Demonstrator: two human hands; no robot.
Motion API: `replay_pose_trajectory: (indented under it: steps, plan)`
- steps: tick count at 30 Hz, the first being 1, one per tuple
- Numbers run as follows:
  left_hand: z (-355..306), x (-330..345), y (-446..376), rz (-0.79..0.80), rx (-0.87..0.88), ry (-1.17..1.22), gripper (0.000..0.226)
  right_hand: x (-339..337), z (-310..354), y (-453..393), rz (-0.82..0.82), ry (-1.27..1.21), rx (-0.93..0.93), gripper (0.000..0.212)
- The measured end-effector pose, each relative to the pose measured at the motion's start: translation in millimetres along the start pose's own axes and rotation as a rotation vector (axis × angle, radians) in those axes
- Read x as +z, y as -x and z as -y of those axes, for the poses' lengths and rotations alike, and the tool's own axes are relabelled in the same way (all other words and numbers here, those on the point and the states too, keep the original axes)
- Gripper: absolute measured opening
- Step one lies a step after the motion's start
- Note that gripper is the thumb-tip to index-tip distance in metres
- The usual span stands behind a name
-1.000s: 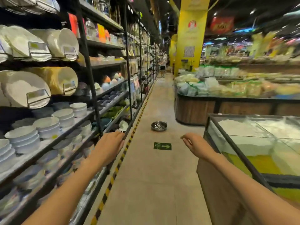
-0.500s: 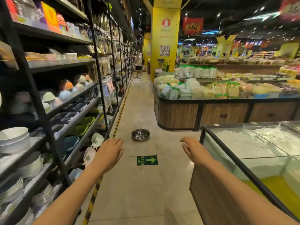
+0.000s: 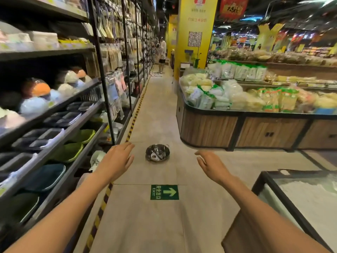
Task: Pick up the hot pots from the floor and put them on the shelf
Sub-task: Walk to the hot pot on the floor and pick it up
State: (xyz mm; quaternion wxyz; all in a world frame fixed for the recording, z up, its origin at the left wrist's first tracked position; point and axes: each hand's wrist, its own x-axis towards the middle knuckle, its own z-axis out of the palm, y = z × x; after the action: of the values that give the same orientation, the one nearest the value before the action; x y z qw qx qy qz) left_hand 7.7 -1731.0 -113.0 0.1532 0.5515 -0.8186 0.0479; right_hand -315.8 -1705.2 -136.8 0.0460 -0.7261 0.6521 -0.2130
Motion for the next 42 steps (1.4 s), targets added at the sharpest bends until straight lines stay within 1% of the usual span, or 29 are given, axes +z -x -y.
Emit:
replay_pose_trajectory:
  steps: [5,8,10,13,18,26,29,34,38,42]
  plan:
    - [58.6,59.2,-112.0,0.015,0.004,0.001,0.048,57.5,-22.9,-128.2,0.026,-0.011,0.013,0.031]
    - [99.1,88.5,-182.7,0.060,0.001,0.017,0.047,86.5,-31.6,-206.0,0.067,-0.028,0.050,0.032]
    - [124.6,101.2,-231.6,0.089,0.006,0.009,0.047,97.8,-34.5,-258.4,0.100,-0.034,0.072,0.032]
    - [157.2,116.1,-303.5,0.100,0.019,0.000,0.045,110.0,-37.4,-331.3,0.092,-0.066,0.071,0.033]
    - [193.4,152.7,-404.7,0.117,0.034,0.033,0.043,134.2,-56.6,-434.0,0.104,-0.074,0.070,0.034]
    - [262.3,255.5,-560.8,0.180,-0.007,0.015,0.043,222.0,-139.1,-608.7,0.172,-0.121,0.106,0.033]
    - [286.3,291.3,-624.0,0.202,-0.059,0.006,0.044,255.5,-173.4,-678.7,0.209,-0.131,0.112,0.032]
    - [321.5,345.2,-717.6,0.258,-0.146,0.034,0.043,305.5,-223.1,-781.8,0.292,-0.141,0.172,0.033]
    - [352.6,413.6,-762.0,0.304,-0.218,0.098,0.042,370.7,-257.2,-837.6,0.343,-0.191,0.261,0.033]
    - [387.6,525.3,-792.3,0.338,-0.247,0.167,0.039,474.9,-304.6,-871.1,0.352,-0.212,0.346,0.034]
